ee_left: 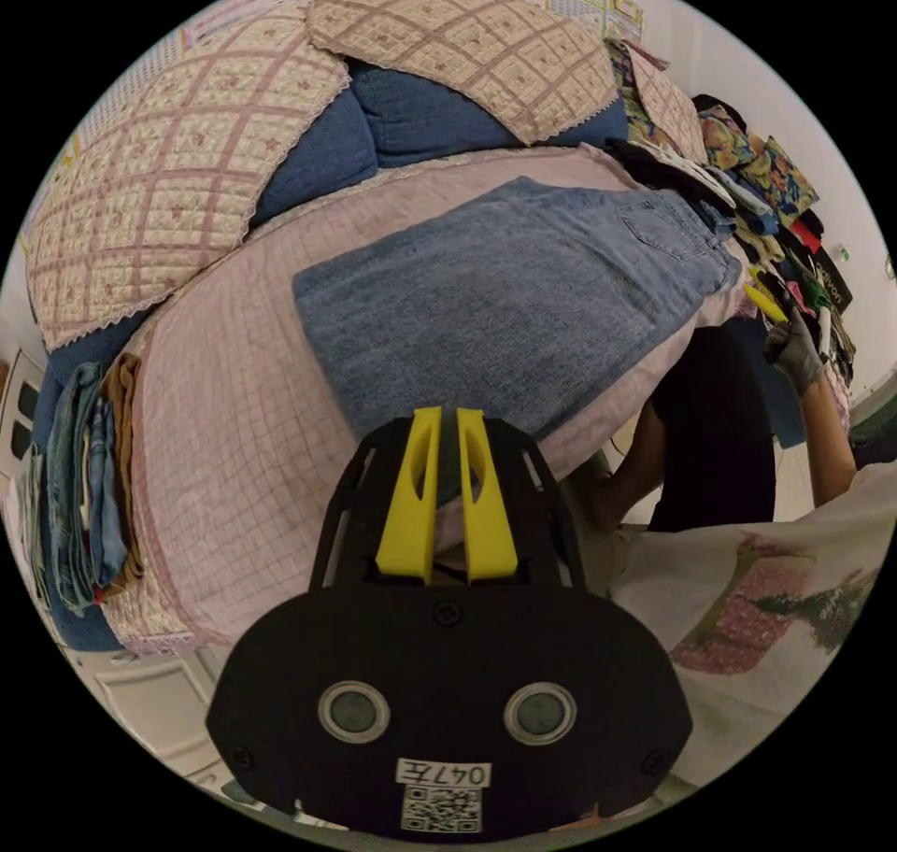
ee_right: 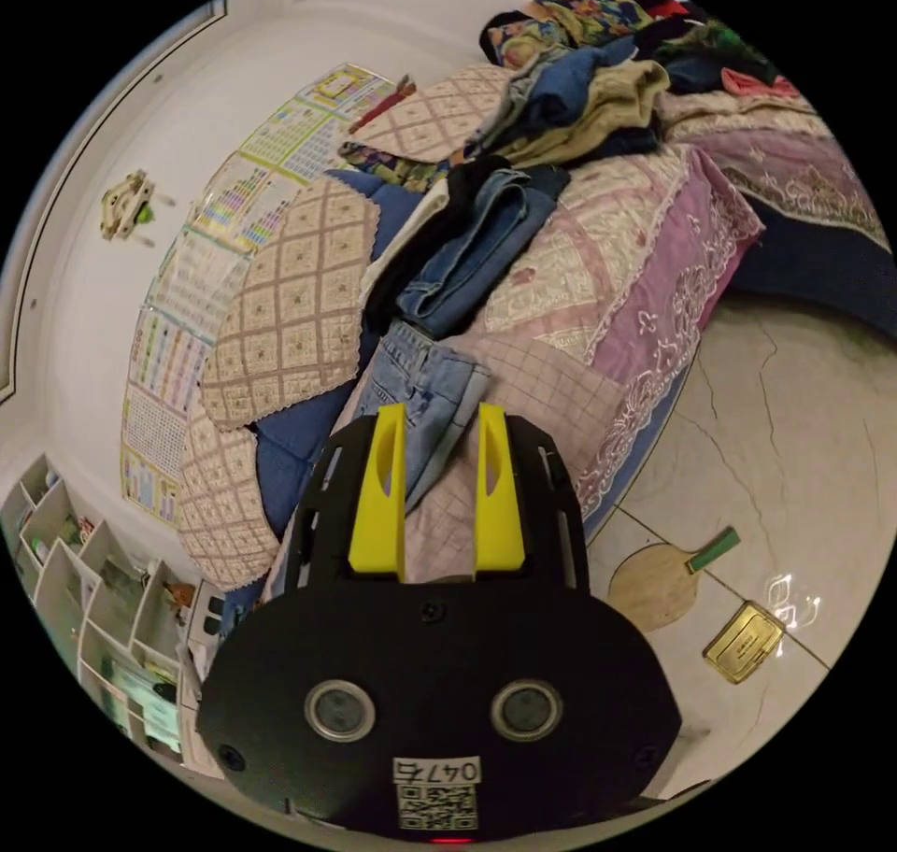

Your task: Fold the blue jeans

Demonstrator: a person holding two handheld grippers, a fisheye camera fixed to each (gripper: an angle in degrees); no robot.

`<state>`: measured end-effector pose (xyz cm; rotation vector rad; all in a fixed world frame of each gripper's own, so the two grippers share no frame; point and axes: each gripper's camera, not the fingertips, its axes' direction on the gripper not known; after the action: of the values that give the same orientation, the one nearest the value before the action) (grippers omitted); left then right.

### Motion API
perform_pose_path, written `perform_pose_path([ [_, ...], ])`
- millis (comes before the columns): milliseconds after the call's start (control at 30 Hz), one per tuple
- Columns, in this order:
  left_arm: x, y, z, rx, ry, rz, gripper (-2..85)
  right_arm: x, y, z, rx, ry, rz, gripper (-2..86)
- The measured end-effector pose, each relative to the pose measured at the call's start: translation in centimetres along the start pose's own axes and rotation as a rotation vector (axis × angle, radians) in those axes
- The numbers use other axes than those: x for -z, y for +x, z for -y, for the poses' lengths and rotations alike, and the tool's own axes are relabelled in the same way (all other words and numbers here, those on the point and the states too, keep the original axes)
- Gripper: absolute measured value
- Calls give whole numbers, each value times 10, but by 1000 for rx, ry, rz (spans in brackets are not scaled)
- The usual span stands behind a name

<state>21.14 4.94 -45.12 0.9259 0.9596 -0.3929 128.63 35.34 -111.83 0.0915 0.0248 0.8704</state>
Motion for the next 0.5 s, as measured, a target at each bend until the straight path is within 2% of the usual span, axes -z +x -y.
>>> perform_pose_path([
  [300,-33,7,-5,50,11,-55,23,-13,-10,7,-75,-73,-38,67],
  [500,-58,12,-14,73,37,-114,22,-17,-38,-23,-77,-65,-81,53],
])
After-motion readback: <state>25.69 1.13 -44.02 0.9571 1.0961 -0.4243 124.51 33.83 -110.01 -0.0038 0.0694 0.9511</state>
